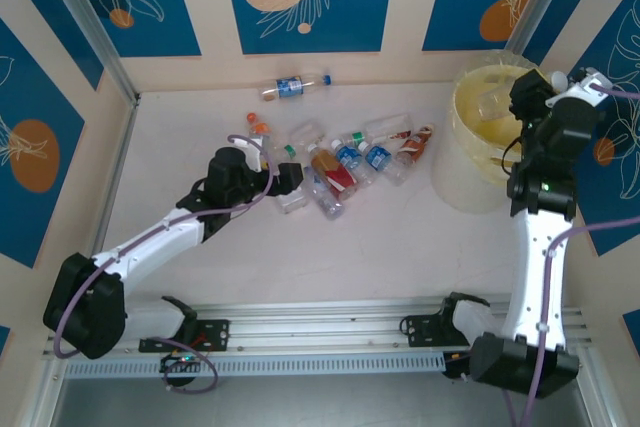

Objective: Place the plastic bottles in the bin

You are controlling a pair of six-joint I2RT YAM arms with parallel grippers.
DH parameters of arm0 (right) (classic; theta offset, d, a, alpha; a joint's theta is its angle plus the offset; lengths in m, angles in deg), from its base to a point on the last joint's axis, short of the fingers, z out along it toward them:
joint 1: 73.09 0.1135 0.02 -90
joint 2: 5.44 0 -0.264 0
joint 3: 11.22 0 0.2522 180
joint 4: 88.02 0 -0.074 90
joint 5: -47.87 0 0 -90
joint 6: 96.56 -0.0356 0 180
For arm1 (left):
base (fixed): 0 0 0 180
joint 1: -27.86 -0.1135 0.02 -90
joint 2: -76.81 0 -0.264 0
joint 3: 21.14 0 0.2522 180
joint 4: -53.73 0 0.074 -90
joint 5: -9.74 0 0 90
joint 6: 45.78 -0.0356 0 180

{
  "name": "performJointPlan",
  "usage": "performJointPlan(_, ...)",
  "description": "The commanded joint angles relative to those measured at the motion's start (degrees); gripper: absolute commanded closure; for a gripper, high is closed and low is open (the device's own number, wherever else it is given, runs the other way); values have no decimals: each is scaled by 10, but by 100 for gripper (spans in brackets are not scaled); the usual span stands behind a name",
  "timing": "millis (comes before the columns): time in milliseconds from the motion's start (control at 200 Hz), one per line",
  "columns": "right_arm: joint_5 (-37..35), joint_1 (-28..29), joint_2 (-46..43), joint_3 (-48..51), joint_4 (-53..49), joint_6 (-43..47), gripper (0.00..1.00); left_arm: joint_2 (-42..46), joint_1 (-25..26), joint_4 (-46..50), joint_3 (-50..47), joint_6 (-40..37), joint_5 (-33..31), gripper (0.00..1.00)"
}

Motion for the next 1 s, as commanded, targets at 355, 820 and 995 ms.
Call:
performJointPlan(355,-40,-3,130,-69,-182,126,87,19,-5,-8,-14,-4,-13,0)
performJointPlan(820,-62,-1,278,-168,-377,176,70,20,-6,-17,-34,1,-29,0)
performJointPlan(995,-78,6,321,-201,-388,181,58,19,-6,-16,-35,-1,-30,0)
